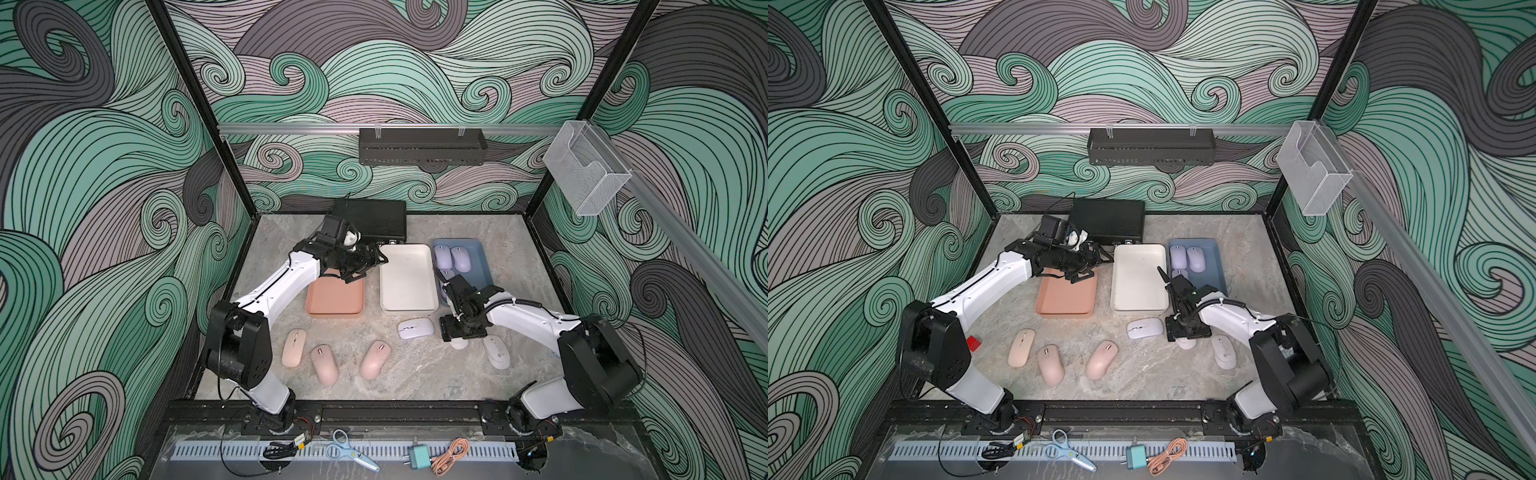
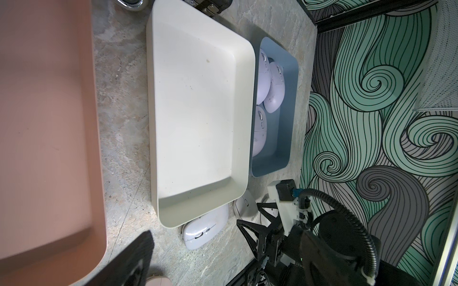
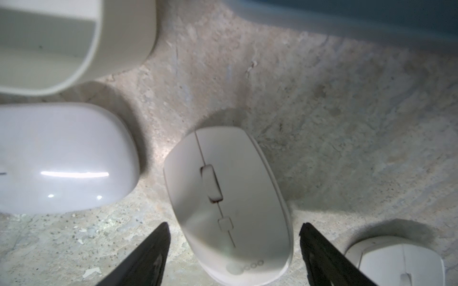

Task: Place the mice by color into the storage box
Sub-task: Pick up the mouse from the center of the board.

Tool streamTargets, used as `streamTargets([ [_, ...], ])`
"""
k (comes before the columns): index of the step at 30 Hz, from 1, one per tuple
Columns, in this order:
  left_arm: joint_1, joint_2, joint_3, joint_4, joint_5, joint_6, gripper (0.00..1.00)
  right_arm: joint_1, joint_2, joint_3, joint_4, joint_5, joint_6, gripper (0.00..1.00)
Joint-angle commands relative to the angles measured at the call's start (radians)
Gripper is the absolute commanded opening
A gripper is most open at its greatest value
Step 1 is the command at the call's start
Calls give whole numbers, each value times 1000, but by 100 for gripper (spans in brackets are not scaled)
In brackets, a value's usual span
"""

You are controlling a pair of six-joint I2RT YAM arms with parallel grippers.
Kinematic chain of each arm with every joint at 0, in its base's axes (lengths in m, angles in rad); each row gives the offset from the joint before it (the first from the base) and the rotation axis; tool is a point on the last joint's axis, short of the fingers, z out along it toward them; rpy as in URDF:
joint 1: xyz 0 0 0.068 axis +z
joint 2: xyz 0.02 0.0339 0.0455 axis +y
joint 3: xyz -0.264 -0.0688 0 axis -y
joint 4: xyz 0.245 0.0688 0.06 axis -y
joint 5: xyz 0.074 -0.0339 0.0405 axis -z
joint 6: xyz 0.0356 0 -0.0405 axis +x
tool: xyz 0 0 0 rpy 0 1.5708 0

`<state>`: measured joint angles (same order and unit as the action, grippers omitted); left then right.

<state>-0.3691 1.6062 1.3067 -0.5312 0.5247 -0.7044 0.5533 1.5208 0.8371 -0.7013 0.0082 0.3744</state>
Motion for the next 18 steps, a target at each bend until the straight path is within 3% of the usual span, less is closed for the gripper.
streamTargets([
  [1, 1, -19, 31, -27, -31, 28, 92, 7, 32, 32, -39, 59, -43, 81],
  [7, 2, -19, 35, -33, -37, 35, 92, 13, 91, 33, -22, 51, -45, 73],
  [18, 2, -24, 41, -41, -39, 39, 92, 19, 8, 6, -24, 73, 1, 55],
])
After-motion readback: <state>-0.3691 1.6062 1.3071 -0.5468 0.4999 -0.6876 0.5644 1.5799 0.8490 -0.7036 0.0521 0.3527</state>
